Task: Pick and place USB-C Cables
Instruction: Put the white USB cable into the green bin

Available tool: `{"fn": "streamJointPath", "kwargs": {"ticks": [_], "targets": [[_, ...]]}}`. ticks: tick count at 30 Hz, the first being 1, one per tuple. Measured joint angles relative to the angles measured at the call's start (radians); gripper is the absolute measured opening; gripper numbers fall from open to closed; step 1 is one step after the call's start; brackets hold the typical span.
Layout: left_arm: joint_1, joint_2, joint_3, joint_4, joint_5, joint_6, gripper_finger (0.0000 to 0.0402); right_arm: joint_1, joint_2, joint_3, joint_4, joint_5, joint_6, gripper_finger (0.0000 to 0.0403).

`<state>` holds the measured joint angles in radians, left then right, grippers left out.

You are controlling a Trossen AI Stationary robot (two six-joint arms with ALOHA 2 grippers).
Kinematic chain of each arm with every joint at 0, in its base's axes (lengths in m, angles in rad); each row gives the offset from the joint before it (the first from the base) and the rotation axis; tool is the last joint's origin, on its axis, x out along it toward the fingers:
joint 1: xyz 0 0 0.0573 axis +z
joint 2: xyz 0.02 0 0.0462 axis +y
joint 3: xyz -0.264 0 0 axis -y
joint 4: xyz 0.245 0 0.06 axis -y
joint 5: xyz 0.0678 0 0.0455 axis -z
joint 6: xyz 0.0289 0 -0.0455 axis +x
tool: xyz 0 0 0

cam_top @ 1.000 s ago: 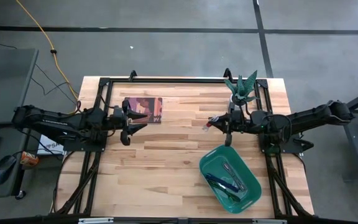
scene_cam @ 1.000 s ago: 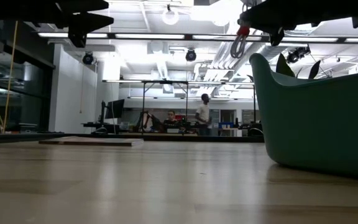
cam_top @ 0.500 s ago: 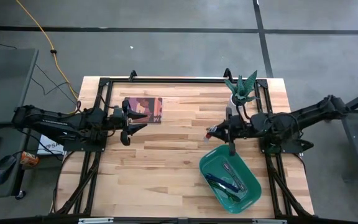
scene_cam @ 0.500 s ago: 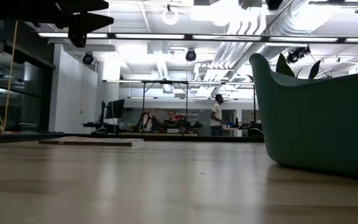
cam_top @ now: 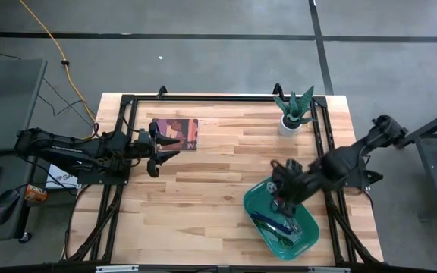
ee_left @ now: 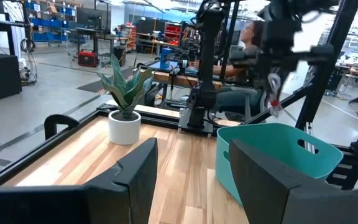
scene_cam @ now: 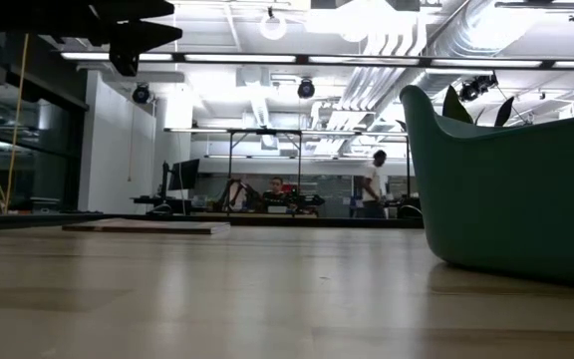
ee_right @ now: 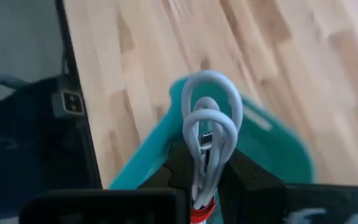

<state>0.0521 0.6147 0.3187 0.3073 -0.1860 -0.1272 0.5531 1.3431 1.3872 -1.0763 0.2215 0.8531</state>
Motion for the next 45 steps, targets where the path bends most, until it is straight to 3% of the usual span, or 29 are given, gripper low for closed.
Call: {"fn": "streamJointPath", "kwargs": {"ticks": [8, 21, 33, 45], "targets": [[0.0, 0.0, 0.0, 0.0, 0.0, -0.002, 0.0179, 0.04, 0.211, 0.006, 0.021, -0.095, 0.109, 0.0023], [0.0, 0.0, 0.0, -0.013, 0.0, -0.018, 0.018, 0.036, 0.553, 0.005, 0.067, -0.286, 0.11, 0.0024], [0.0, 0.0, 0.0, -0.014, -0.005, -0.018, 0.018, 0.036, 0.603, 0.005, 0.068, -0.272, 0.203, 0.0027], [0.0, 0.0, 0.0, -0.014, -0.008, -0.018, 0.0179, 0.021, 0.603, 0.005, 0.072, -0.274, 0.224, 0.009]]}}
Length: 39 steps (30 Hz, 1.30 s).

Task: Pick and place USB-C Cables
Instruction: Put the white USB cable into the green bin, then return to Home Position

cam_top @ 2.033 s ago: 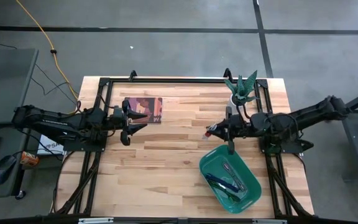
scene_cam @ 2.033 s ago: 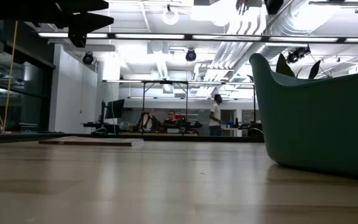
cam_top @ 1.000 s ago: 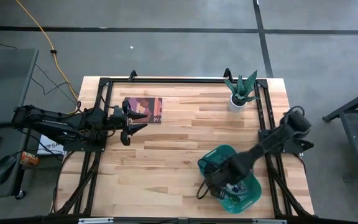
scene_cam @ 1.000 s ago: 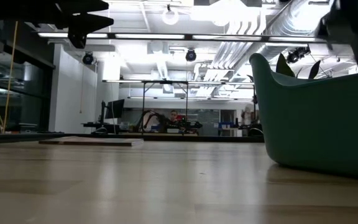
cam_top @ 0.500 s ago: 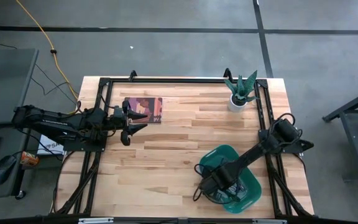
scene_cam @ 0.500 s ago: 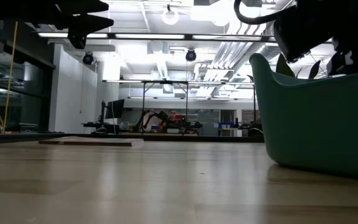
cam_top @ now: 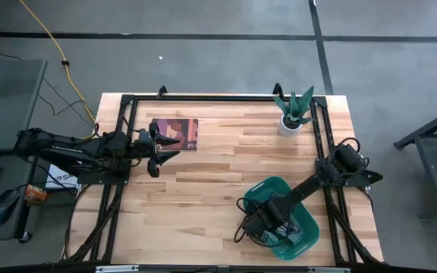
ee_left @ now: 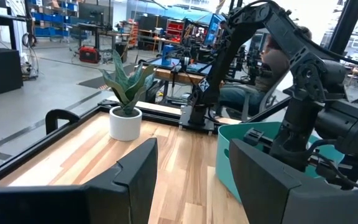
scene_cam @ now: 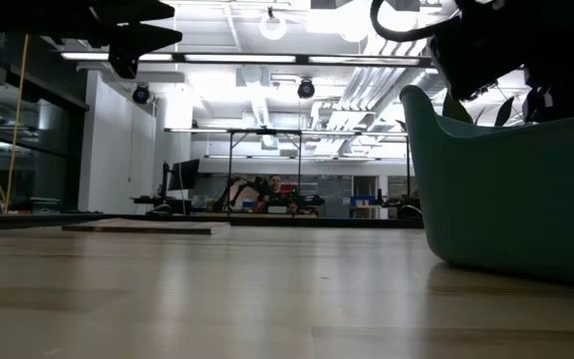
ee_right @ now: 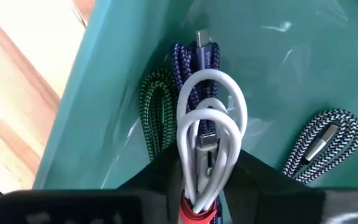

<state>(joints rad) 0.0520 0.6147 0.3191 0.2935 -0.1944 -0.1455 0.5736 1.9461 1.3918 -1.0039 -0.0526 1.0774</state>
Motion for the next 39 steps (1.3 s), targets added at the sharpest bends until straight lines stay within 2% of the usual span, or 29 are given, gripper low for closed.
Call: {"fn": "streamJointPath", "kwargs": {"ticks": [5, 12, 15, 20, 28, 32, 39], "targets": [[0.0, 0.0, 0.0, 0.0, 0.0, 0.0, 0.0179, -0.018, 0.0, 0.0, 0.0, -0.024, 0.023, 0.0129], [0.0, 0.0, 0.0, 0.0, 0.0, 0.0, 0.0179, -0.031, 0.0, 0.0, -0.007, -0.035, -0.033, 0.0226], [0.0, 0.0, 0.0, 0.0, 0.0, 0.0, 0.018, -0.04, 0.0, 0.0, -0.02, -0.075, -0.068, 0.0254], [0.0, 0.0, 0.0, 0.0, 0.0, 0.0, 0.0178, -0.05, -0.003, 0.0, -0.064, -0.143, -0.119, 0.0265], [0.0, 0.0, 0.0, 0.001, 0.0, 0.0, 0.0179, -0.05, -0.07, 0.0, -0.199, -0.149, -0.178, 0.0266], [0.0, 0.0, 0.0, 0.001, 0.0, 0.0, 0.0179, -0.05, -0.175, 0.0, -0.204, -0.053, -0.152, 0.0266], [0.0, 0.0, 0.0, 0.001, 0.0, 0.0, 0.0178, -0.017, -0.432, 0.0, -0.206, 0.286, -0.064, 0.0266]]}}
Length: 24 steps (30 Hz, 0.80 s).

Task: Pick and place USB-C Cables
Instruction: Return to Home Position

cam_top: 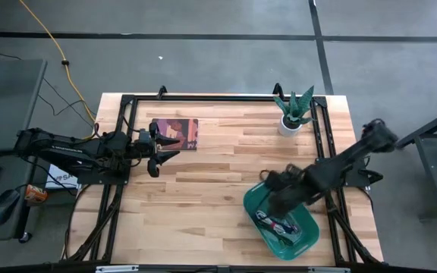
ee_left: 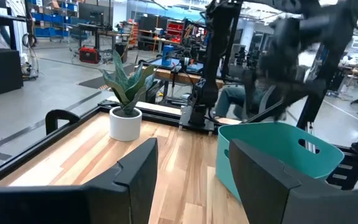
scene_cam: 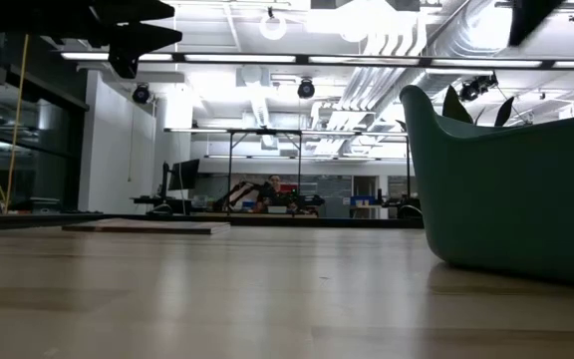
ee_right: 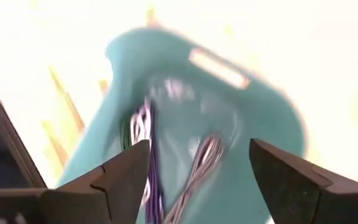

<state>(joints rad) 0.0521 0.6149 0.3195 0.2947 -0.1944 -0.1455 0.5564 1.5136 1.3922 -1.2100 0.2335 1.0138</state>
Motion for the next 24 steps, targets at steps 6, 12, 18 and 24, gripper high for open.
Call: {"fn": "streamJointPath", "kwargs": {"ticks": [6, 12, 18, 24], "targets": [[0.0, 0.0, 0.0, 0.0, 0.0, 0.0, 0.0178, 0.041, -0.163, 0.0, -0.01, 0.214, 0.004, 0.0266], [0.0, 0.0, 0.0, 0.0, 0.0, 0.0, 0.0177, 0.042, -0.248, -0.113, 0.107, 0.259, -0.052, 0.0266], [0.0, 0.0, 0.0, -0.007, 0.0, -0.017, 0.0177, -0.057, -0.385, -0.428, 0.471, 0.108, -0.204, 0.0265], [0.0, 0.0, 0.0, -0.007, 0.0, -0.019, 0.0177, -0.226, -0.518, -0.621, 0.954, 0.043, -0.606, 0.0265]]}}
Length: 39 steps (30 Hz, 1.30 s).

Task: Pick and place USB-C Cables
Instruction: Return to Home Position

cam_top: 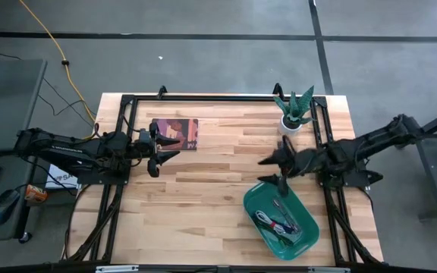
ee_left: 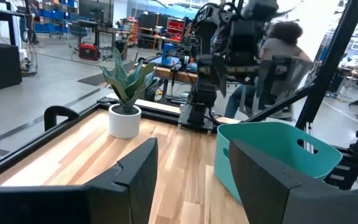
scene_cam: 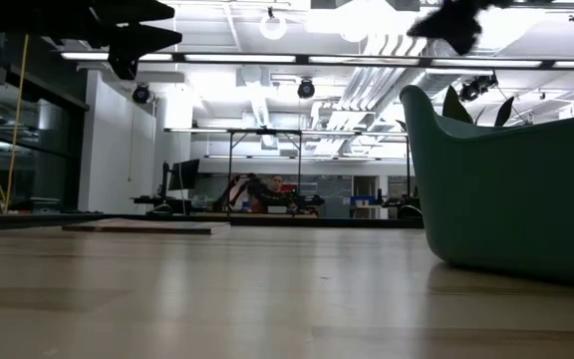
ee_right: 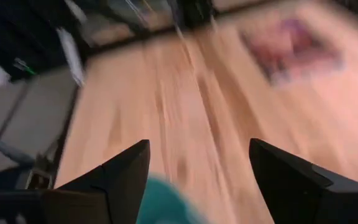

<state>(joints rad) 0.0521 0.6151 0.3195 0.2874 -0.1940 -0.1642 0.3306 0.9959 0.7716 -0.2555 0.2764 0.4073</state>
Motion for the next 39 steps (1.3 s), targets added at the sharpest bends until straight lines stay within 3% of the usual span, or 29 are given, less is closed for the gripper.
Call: {"fn": "streamJointPath", "kwargs": {"ticks": [5, 10, 15, 20, 29, 39], "targets": [[0.0, 0.0, 0.0, 0.0, 0.0, 0.0, 0.0177, -0.103, -0.038, -0.11, 0.368, -0.116, -0.269, 0.0265], [0.0, 0.0, 0.0, -0.002, 0.072, -0.015, 0.0177, -0.14, -0.024, -0.164, 0.561, -0.163, -0.411, 0.0265], [0.0, -0.022, 0.01, -0.013, 0.198, -0.044, 0.0177, -0.148, -0.004, -0.172, 0.56, -0.134, -0.407, 0.0265], [-0.001, -0.089, 0.062, -0.125, 0.326, -0.064, 0.0177, -0.148, 0.013, -0.173, 0.523, -0.119, -0.408, 0.0265], [0.0, -0.203, 0.042, -0.167, 0.237, -0.023, 0.0177, -0.155, 0.013, -0.173, 0.523, -0.079, -0.358, 0.0265], [0.0, -0.299, 0.038, -0.297, 0.254, -0.022, 0.0173, -0.155, 0.013, -0.173, 0.524, -0.075, -0.343, 0.0265]]}}
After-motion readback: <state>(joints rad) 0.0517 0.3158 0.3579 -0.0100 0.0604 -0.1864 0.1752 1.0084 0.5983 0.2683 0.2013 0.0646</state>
